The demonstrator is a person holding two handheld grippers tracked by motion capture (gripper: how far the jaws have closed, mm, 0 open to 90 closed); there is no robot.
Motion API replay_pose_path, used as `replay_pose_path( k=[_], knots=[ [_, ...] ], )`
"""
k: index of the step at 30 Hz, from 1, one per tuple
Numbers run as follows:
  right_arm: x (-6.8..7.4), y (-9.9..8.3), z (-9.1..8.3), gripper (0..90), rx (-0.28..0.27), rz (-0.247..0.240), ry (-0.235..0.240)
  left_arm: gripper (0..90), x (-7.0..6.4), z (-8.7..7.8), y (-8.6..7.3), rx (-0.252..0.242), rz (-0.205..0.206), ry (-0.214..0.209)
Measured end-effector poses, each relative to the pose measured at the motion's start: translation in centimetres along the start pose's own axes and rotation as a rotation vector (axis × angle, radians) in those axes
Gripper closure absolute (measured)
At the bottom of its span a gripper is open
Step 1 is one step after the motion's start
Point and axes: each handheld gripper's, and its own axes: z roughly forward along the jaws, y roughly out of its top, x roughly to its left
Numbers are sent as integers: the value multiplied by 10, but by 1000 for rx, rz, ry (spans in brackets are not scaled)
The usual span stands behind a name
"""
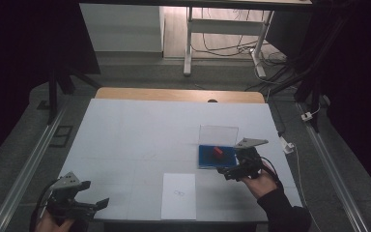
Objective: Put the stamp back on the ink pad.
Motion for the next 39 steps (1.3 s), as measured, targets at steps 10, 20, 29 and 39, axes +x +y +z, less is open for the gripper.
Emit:
replay_pose_path(
  k=[10, 20, 29, 39],
  knots=[
    [5, -17, -22, 0, -33, 1, -19, 46, 0, 0, 0, 2, -1, 3],
    [8, -37, -48, 0, -83, 26, -47, 46, 0, 1, 1, 4, -2, 2],
    [8, -56, -70, 0, -102, 56, -88, 46, 1, 1, 1, 4, -3, 0],
    [8, -79, -87, 0, -82, 129, -128, 46, 1, 1, 1, 4, -1, 0]
  ],
)
